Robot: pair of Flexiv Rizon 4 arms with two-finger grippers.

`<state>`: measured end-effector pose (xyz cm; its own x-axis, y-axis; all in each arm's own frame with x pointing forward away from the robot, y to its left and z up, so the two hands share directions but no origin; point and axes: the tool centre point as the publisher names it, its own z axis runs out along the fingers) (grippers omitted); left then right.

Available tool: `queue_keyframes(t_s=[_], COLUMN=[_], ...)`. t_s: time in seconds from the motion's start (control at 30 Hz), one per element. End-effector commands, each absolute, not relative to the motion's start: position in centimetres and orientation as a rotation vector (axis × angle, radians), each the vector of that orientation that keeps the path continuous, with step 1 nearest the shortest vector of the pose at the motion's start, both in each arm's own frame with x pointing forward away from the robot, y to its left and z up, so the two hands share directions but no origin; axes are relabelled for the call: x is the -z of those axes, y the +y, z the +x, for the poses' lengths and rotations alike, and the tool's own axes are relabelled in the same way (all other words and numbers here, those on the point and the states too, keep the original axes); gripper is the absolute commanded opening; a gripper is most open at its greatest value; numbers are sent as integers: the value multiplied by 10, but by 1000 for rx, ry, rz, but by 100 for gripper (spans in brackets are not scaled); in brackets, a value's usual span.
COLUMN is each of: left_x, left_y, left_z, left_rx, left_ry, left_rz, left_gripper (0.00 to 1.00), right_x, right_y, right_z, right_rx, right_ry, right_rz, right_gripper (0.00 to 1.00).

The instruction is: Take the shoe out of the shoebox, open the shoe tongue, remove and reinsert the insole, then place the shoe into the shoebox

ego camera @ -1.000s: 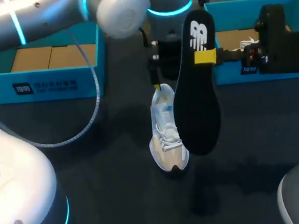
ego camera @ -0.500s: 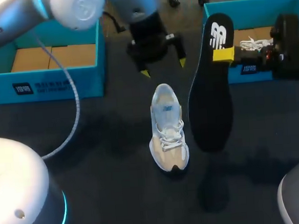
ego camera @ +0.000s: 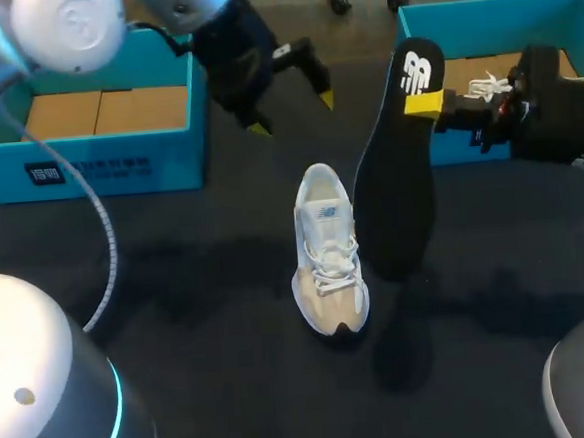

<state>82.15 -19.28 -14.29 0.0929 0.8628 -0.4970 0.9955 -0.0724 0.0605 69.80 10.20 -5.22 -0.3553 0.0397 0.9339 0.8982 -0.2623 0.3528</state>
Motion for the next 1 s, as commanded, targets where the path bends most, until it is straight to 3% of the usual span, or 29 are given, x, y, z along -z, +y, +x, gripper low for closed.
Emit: queue_keyframes(t_s=[0.03, 0.37, 1.0], left_x=[132, 121, 120], left_y=[-169, -149, -117], left_z=[809, 811, 802], left_rx=[743, 903, 1165], left_ry=[1541, 1301, 1157], left_rz=[1797, 1749, 1495], left_gripper=[100, 100, 100], right_x=[52, 53, 55], right_y=[104, 103, 107], right_z=[699, 700, 773], right_rx=[1692, 1671, 1408], right_ry=[-1329, -1235, -1175], right_rz=[-1206, -1279, -1354], right_gripper=[0, 0, 0])
